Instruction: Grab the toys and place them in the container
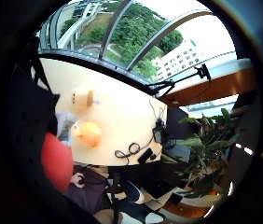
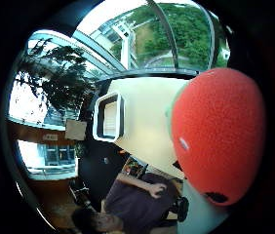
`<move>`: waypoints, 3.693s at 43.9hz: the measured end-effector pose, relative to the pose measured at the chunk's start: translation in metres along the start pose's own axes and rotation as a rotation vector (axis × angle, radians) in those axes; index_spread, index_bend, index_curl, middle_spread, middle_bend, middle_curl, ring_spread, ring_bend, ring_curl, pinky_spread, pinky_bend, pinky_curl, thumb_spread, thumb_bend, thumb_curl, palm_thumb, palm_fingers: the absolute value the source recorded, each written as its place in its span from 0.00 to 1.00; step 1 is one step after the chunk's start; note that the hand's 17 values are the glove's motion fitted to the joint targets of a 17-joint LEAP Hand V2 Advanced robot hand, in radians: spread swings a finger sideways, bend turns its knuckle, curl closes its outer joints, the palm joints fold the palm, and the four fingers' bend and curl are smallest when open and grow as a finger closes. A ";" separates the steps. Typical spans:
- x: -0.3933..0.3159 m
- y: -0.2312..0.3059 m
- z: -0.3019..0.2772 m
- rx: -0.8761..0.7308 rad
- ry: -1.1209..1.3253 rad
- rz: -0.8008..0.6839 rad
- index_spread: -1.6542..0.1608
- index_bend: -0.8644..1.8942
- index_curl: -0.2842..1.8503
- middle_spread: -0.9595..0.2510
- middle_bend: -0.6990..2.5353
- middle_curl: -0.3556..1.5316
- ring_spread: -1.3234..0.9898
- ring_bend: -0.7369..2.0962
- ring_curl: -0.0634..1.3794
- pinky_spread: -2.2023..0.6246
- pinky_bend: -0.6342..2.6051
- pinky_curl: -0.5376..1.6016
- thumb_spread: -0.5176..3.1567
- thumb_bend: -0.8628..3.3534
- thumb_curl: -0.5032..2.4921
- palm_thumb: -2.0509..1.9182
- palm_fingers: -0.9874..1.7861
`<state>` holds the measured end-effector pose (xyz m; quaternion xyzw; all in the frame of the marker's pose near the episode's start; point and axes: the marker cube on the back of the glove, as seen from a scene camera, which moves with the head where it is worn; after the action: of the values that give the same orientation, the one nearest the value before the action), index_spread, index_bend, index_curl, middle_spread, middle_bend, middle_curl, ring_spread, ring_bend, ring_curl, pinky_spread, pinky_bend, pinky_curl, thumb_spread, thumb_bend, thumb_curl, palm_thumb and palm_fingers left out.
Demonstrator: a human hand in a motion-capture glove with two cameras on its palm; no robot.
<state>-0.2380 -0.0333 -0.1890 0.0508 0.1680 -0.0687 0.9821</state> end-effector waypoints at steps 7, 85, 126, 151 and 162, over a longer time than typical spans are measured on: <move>-0.152 -0.026 -0.018 0.035 -0.031 -0.221 0.66 0.52 0.34 0.45 0.50 0.53 0.38 0.68 0.47 0.66 0.53 0.47 0.26 0.24 0.45 0.71 0.64; 0.041 0.024 0.132 -0.301 0.111 0.059 0.79 0.34 0.20 0.82 0.25 0.30 0.60 0.34 0.30 0.81 0.49 0.41 0.47 0.20 0.30 0.54 0.25; 0.086 0.084 0.280 -0.117 -0.324 -0.058 0.66 0.47 0.23 0.53 0.48 0.46 0.41 0.67 0.52 0.65 0.55 0.47 0.33 0.26 0.42 0.70 0.74; -0.080 0.034 0.111 0.033 -0.256 -0.261 0.59 0.53 0.28 0.43 0.51 0.57 0.39 0.72 0.56 0.64 0.59 0.52 0.26 0.24 0.48 0.70 0.66; -0.171 0.030 0.120 0.037 -0.138 -0.387 0.59 0.53 0.31 0.41 0.50 0.60 0.39 0.73 0.56 0.64 0.60 0.53 0.25 0.23 0.49 0.70 0.63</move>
<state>-0.3545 0.0018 -0.0169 0.0307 0.1058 -0.2625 0.9586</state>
